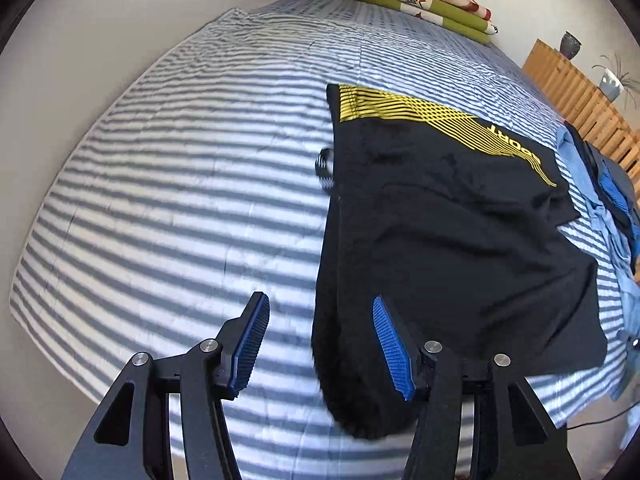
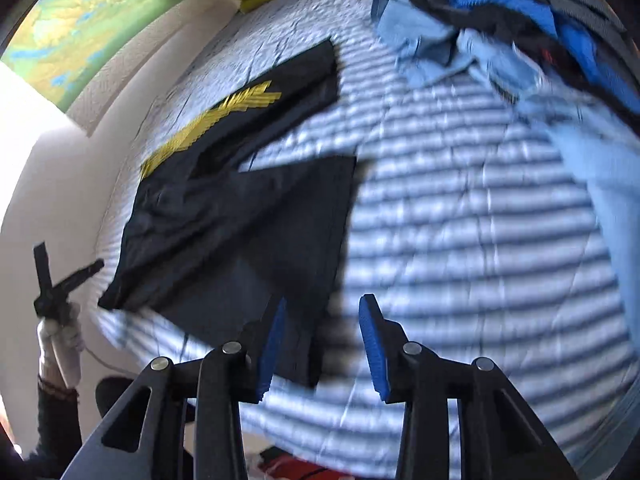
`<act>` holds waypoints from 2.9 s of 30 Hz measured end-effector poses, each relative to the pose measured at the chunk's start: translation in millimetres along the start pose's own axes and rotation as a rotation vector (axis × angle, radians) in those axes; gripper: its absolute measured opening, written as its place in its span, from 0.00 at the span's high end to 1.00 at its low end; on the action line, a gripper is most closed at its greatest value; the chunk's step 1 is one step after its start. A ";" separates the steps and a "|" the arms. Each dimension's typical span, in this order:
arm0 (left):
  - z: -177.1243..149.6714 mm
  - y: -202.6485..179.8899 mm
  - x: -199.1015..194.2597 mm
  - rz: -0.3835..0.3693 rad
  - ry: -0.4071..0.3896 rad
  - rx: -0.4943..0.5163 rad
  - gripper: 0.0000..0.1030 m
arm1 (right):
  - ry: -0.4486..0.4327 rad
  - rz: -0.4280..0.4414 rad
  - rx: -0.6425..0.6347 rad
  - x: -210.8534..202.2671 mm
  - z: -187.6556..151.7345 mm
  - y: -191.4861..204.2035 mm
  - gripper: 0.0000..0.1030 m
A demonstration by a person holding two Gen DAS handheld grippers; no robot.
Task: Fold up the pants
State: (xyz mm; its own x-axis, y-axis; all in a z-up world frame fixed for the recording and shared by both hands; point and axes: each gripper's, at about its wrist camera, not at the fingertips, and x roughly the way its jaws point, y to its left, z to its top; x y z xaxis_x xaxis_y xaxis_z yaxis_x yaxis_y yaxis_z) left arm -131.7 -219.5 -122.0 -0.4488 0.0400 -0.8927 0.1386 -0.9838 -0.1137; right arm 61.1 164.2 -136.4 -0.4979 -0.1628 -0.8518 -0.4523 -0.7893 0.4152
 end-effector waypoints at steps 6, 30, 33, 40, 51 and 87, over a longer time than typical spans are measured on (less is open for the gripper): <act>-29.6 -2.4 -17.1 -0.019 -0.022 0.049 0.44 | 0.044 -0.014 -0.075 21.9 -20.2 21.7 0.65; -40.8 19.4 -62.6 -0.040 -0.037 -0.027 0.95 | -0.045 -0.136 -0.379 -8.3 -40.2 88.9 0.97; -56.2 22.6 -69.2 -0.013 -0.006 -0.016 1.00 | -0.071 -0.167 -0.409 -26.7 -55.1 90.5 0.97; -75.4 22.2 -51.4 0.016 0.084 0.044 1.00 | 0.146 -0.209 -0.428 14.2 -83.1 75.1 0.95; 61.0 -6.3 -50.2 -0.057 -0.032 0.031 0.77 | -0.146 -0.057 -0.272 -63.6 35.9 74.9 0.78; 233.6 -65.5 203.1 0.103 0.096 -0.006 0.69 | 0.116 -0.132 -0.377 90.6 193.4 14.0 0.95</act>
State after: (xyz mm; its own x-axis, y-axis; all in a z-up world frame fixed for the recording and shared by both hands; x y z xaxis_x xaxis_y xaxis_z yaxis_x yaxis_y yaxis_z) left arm -438.1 -187.8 -194.1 -0.3454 -0.0442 -0.9374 0.1853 -0.9824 -0.0220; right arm -133.4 252.8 -146.0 -0.3574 -0.0946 -0.9292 -0.1931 -0.9659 0.1726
